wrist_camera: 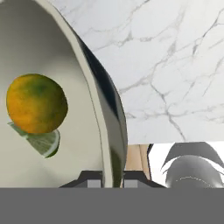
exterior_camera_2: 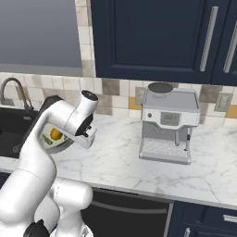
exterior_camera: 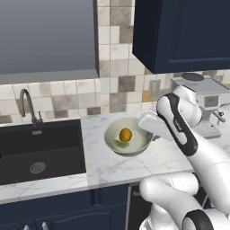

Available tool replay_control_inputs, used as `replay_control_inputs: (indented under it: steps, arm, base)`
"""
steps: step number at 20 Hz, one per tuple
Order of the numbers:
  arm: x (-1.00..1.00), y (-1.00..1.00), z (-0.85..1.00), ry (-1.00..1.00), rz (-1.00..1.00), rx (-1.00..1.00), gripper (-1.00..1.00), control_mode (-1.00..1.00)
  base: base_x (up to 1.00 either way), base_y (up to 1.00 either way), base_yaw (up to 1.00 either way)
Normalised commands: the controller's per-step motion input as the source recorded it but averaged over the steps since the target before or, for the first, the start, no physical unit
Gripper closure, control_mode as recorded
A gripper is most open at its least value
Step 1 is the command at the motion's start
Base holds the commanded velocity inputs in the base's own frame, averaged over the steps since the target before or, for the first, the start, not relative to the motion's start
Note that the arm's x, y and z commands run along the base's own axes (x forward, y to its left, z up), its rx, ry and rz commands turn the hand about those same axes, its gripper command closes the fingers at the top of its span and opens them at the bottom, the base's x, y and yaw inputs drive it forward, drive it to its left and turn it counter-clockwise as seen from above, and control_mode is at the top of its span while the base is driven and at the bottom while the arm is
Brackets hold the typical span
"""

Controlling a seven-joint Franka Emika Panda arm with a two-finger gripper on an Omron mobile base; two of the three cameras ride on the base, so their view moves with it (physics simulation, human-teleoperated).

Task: Dump the lemon wedge and orange from the bowl so the bowl can be washed. Place the bowl in the sink after clearing the leftovers.

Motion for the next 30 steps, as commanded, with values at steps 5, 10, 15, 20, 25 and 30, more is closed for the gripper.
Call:
replay_control_inputs:
  steps: [5, 10, 15, 20, 25, 30]
  arm:
    - [-0.22, -0.15, 0.16, 0.01, -0.14, 0.22, 1.0, -1.0]
    - [-0.04, -0.03, 0.0, 0.0, 0.0, 0.07, 1.0, -1.0]
    - [-0.06, 0.0, -0.02, 0.0, 0.0, 0.01, 1.0, 1.0]
    - [0.0, 0.0, 0.0, 0.0, 0.0, 0.0, 1.0, 1.0]
    - [0.0, 0.0, 0.0, 0.0, 0.0, 0.0, 1.0, 1.0]
    - [0.0, 0.0, 0.0, 0.0, 0.0, 0.0, 1.0, 1.0]
  base:
    - [0.0, 0.0, 0.0]
    - [0.0, 0.0, 0.0]
    - [-0.39, 0.0, 0.0]
    - [-0.28, 0.28, 0.0]
    - [-0.01, 0.89, 0.0]
    - [0.0, 1.0, 0.0]
